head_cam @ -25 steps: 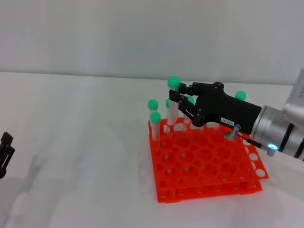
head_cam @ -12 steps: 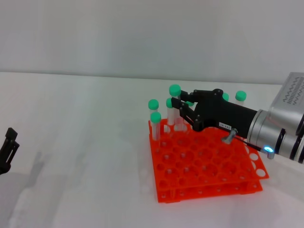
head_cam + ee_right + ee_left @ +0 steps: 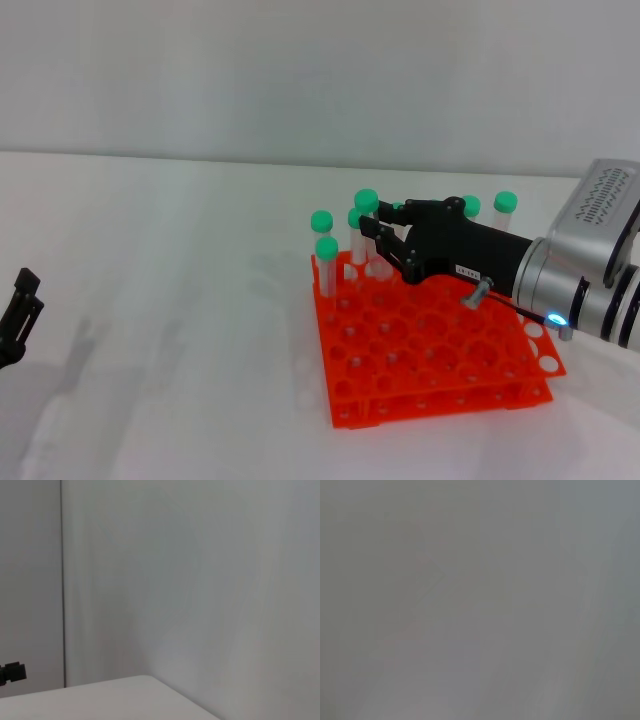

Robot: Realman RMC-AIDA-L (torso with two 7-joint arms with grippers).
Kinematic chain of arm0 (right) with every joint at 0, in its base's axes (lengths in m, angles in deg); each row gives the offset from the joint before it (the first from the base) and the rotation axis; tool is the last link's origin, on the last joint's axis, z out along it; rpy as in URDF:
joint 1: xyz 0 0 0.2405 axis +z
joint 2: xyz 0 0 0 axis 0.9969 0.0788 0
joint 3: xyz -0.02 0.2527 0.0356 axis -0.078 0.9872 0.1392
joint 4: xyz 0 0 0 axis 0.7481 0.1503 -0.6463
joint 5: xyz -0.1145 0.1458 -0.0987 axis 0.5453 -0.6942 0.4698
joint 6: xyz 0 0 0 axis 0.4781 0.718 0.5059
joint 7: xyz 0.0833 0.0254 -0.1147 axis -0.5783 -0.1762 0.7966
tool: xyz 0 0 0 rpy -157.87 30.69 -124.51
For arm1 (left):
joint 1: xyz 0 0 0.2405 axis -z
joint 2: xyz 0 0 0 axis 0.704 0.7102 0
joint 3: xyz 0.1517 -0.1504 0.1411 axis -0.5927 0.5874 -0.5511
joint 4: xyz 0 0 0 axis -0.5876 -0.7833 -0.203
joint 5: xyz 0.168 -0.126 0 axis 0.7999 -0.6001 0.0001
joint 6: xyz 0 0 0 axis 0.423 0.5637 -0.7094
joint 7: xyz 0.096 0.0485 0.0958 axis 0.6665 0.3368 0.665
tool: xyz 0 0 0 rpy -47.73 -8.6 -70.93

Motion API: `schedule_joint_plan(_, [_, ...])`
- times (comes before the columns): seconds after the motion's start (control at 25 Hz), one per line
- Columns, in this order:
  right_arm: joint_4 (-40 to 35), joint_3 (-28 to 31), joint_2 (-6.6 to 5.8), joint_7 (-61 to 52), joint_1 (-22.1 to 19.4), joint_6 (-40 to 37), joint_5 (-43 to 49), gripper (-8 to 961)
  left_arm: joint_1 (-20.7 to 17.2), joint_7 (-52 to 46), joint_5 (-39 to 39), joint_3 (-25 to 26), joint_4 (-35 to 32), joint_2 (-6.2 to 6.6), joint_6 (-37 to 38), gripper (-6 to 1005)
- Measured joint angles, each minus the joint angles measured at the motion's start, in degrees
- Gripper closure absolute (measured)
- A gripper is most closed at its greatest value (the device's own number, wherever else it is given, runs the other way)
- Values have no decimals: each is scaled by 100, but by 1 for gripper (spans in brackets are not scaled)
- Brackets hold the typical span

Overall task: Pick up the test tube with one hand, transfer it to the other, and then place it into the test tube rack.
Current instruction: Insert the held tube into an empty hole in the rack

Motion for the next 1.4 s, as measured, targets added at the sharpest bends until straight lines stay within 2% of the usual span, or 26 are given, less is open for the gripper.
schedule_joint_plan(0.48, [-226, -45, 0, -44, -92, -90, -162, 683, -10, -5, -37, 3, 5, -1, 0, 235])
schedule_joint_plan(0.68, [-228, -256, 0, -67, -148, -88, -299, 678, -5, -5, -47, 3, 5, 3, 0, 235])
schedule_joint_plan(1.24, [-213, -476, 0, -32, -116, 267, -467, 666, 20, -5, -27, 3, 5, 21, -66, 235])
schedule_joint_plan(1.4, [-212, -708, 0, 16, -95, 393, -652, 663, 14, -5, -28, 3, 4, 20, -69, 235])
